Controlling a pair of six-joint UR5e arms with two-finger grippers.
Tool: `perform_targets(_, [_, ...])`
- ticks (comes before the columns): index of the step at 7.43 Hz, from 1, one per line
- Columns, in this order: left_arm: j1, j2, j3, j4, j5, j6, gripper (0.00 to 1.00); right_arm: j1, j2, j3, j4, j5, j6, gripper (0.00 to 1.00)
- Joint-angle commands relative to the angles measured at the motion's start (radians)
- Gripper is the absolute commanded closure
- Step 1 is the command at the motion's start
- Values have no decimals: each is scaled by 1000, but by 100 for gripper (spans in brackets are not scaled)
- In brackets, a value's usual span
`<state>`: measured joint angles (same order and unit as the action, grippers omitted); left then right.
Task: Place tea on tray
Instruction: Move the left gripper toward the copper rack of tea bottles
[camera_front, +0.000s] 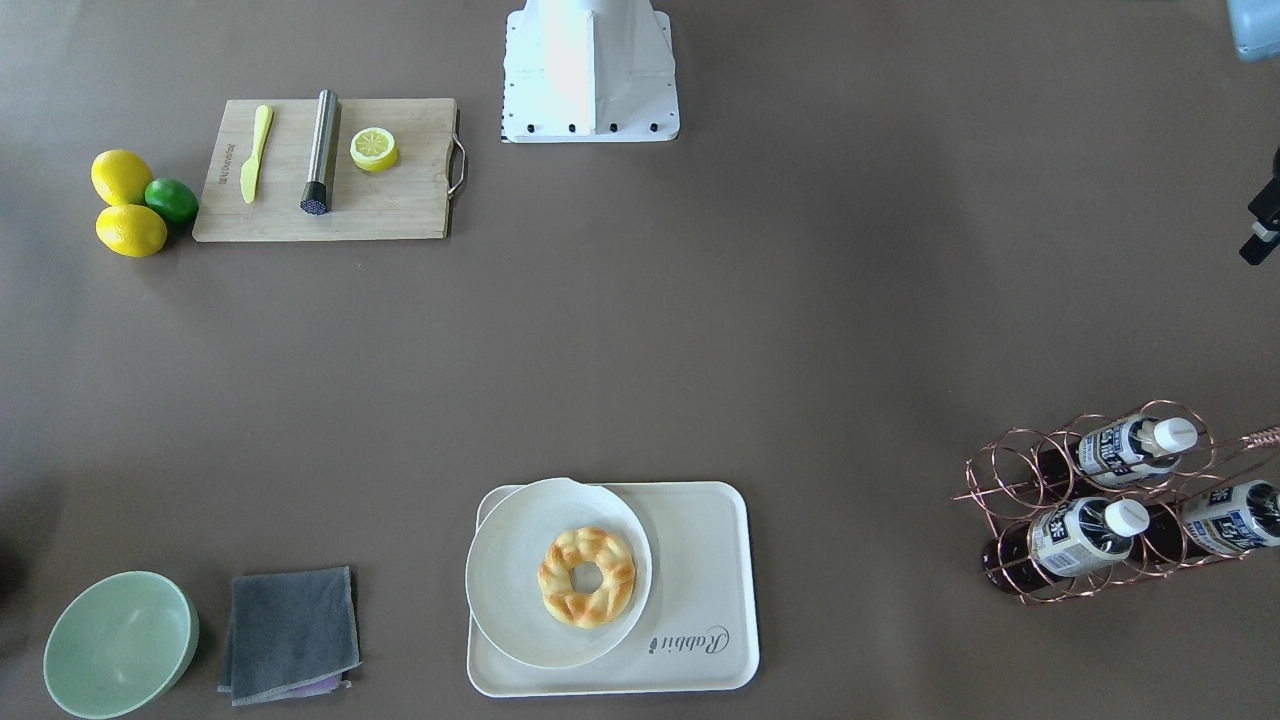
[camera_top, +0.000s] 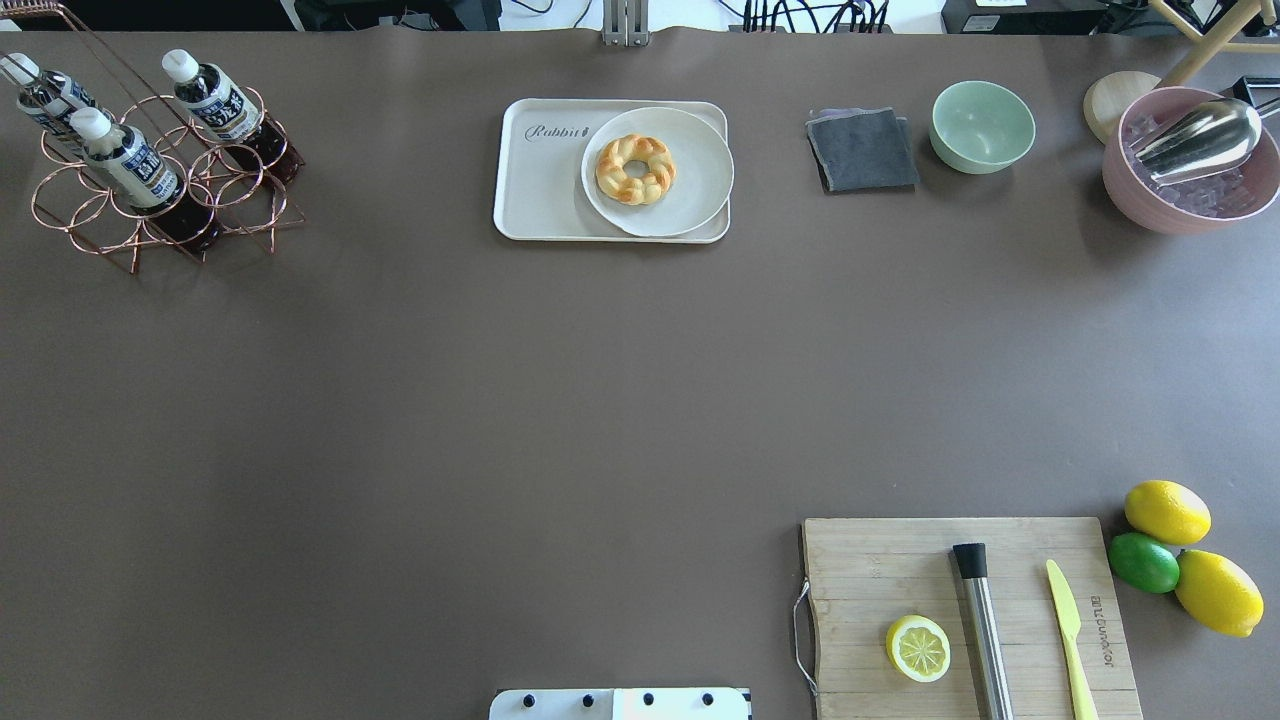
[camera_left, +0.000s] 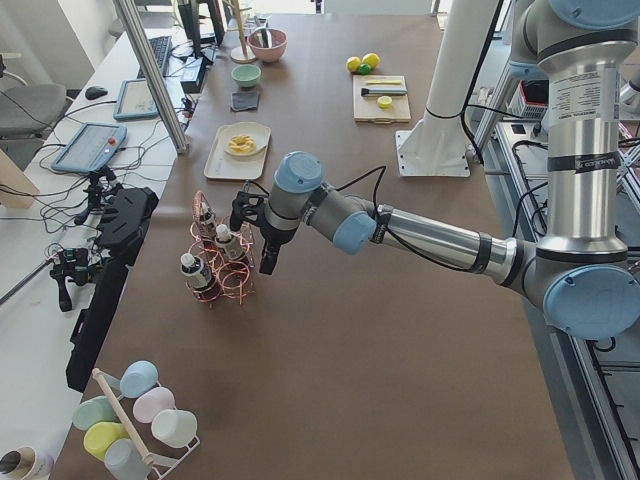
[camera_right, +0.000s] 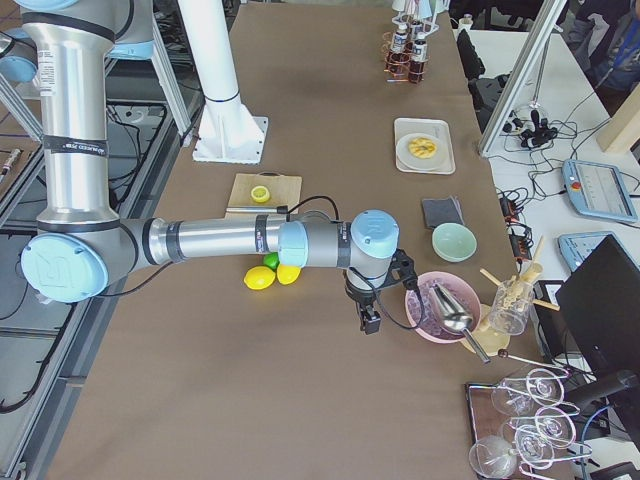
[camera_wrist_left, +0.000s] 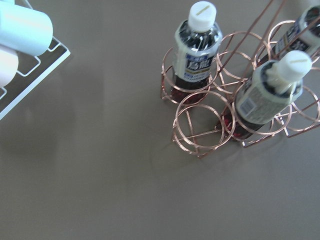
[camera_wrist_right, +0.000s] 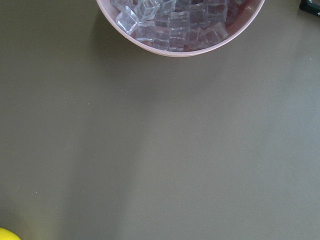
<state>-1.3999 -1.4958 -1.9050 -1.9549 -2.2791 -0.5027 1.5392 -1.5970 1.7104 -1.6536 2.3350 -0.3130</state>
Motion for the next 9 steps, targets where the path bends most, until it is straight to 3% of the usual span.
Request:
perform_targets(1, [71, -102, 39, -48, 80, -69, 12, -2, -4, 0, 0, 20, -1, 0])
perform_targets(3, [140, -157, 53, -53, 154, -196, 16, -5, -9, 0, 0, 20, -1, 0])
perform_targets(6, [222, -214, 105, -113, 286, -208, 18, -13, -15, 5, 0, 20, -1, 0])
perform_targets(9, [234, -213, 211, -293, 352, -194, 23, -25, -21, 8, 0, 20, -3, 0])
